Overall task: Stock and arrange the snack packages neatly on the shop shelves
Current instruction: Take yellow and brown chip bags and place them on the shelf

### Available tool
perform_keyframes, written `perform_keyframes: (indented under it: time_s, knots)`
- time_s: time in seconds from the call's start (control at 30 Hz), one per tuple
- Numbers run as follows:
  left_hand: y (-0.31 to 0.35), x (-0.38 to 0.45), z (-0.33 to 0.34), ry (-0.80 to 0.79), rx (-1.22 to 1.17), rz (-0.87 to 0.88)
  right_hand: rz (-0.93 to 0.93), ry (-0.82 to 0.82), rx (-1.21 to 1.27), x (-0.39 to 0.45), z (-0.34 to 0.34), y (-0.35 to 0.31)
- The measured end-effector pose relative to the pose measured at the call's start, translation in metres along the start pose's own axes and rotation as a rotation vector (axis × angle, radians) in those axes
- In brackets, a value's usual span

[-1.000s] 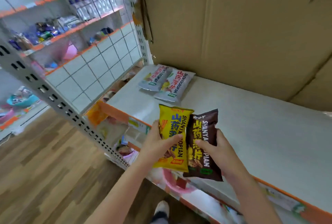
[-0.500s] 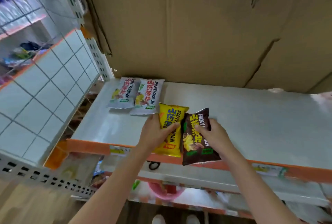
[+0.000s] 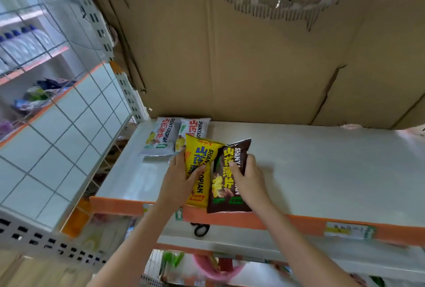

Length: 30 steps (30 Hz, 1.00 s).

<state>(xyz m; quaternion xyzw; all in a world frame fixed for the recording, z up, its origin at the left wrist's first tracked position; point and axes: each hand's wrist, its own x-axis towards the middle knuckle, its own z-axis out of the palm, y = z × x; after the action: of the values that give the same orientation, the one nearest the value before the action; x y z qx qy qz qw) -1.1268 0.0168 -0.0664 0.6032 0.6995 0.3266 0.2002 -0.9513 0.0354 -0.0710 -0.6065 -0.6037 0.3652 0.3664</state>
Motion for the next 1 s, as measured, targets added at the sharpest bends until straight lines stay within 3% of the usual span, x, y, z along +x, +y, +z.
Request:
perform_keyframes:
  time_s: [0.17, 0.27, 0.4, 0.57, 0.7, 0.8, 1.0]
  knots:
    - [-0.038, 0.007, -0.041, 0.111, 0.181, -0.100, -0.135, -0.312, 0.009, -0.008, 0.046, -0.023]
    - [-0.059, 0.011, -0.056, 0.175, 0.299, -0.116, -0.177, -0.373, -0.033, -0.006, 0.068, -0.032]
    - [-0.078, 0.005, -0.051, 0.141, 0.367, -0.112, -0.235, -0.313, -0.188, -0.002, 0.087, -0.031]
    - [-0.090, -0.013, -0.042, 0.064, 0.510, 0.011, -0.294, -0.215, -0.298, -0.003, 0.092, -0.024]
    - [-0.087, -0.026, -0.044, 0.049, 0.512, 0.063, -0.342, -0.142, -0.580, -0.012, 0.094, -0.029]
    - [-0.080, -0.043, -0.042, 0.036, 0.513, 0.131, -0.394, -0.030, -0.584, -0.020, 0.095, -0.028]
    - [-0.061, -0.063, -0.044, 0.024, 0.403, 0.281, -0.447, -0.115, -0.600, -0.053, 0.075, -0.006]
